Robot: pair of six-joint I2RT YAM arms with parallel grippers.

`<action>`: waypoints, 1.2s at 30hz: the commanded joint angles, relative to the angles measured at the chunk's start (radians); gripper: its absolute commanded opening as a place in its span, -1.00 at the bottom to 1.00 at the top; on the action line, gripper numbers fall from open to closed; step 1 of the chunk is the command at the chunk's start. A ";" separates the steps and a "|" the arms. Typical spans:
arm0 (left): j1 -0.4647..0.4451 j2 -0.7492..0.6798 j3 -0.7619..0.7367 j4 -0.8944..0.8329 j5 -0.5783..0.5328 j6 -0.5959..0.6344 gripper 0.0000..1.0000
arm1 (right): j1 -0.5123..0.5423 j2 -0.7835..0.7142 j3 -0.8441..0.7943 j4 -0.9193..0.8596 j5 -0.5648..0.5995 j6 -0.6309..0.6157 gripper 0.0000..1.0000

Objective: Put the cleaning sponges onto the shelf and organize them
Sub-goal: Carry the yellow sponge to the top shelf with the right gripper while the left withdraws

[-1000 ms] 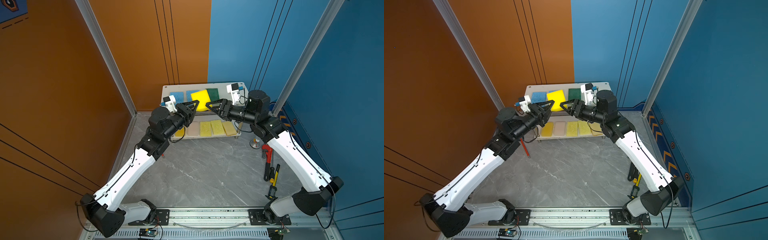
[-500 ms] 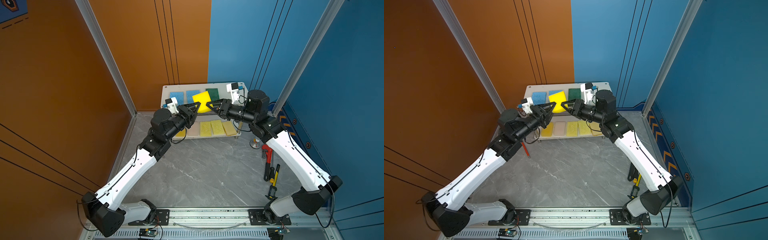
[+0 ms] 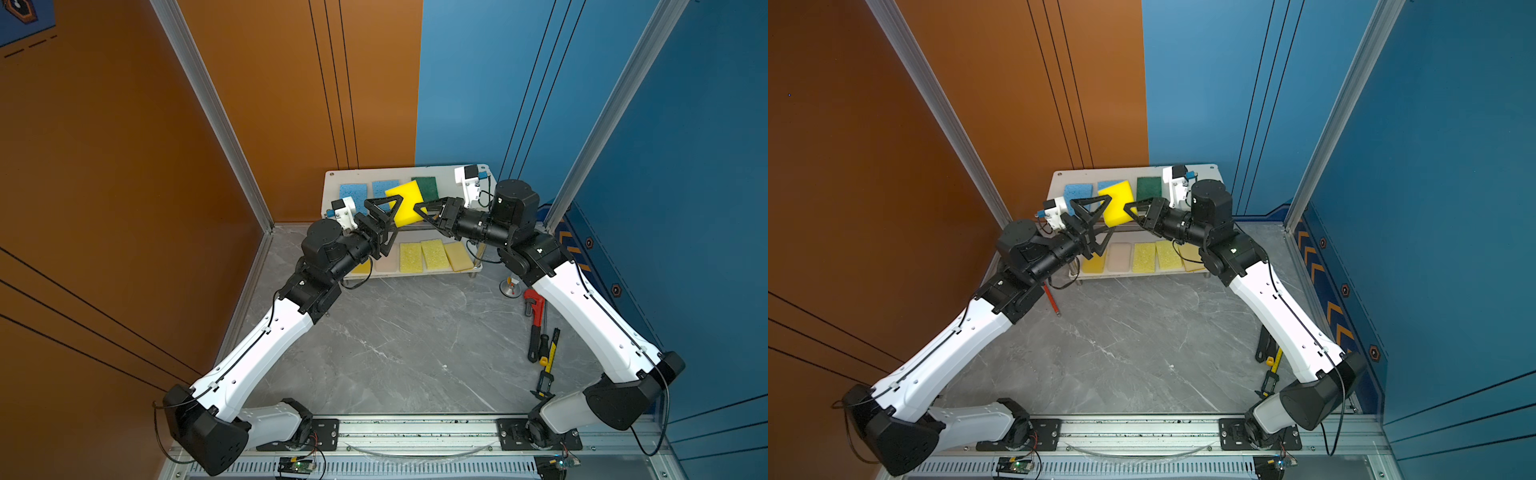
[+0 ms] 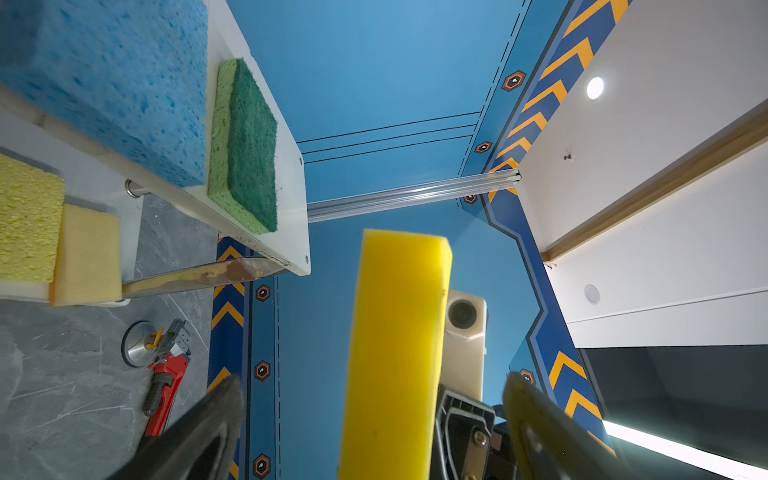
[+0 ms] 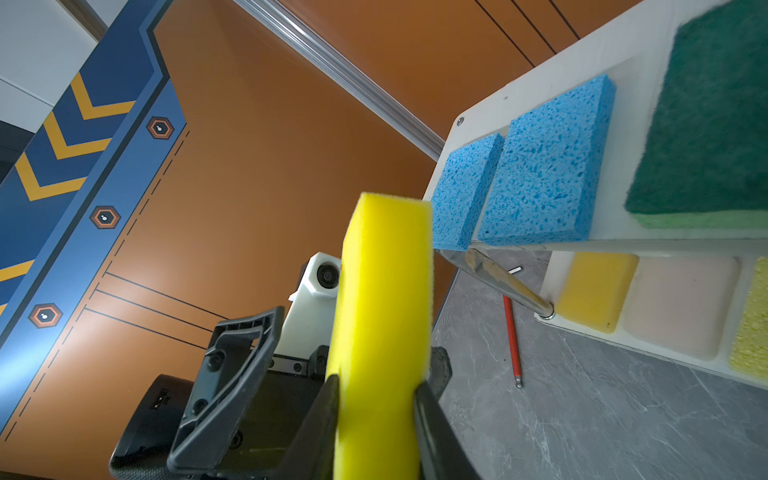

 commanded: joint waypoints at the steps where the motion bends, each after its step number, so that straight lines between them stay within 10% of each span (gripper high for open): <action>1: 0.030 -0.051 -0.017 -0.019 0.031 0.033 0.96 | -0.041 -0.040 -0.001 0.037 0.028 0.001 -0.44; 17: 0.189 -0.207 0.007 -0.659 0.133 0.380 0.96 | -0.415 0.025 0.016 -0.043 -0.103 0.040 -0.51; 36: 0.318 -0.274 -0.093 -0.881 0.193 0.453 0.96 | -0.447 0.163 0.116 -0.092 -0.186 0.030 -0.52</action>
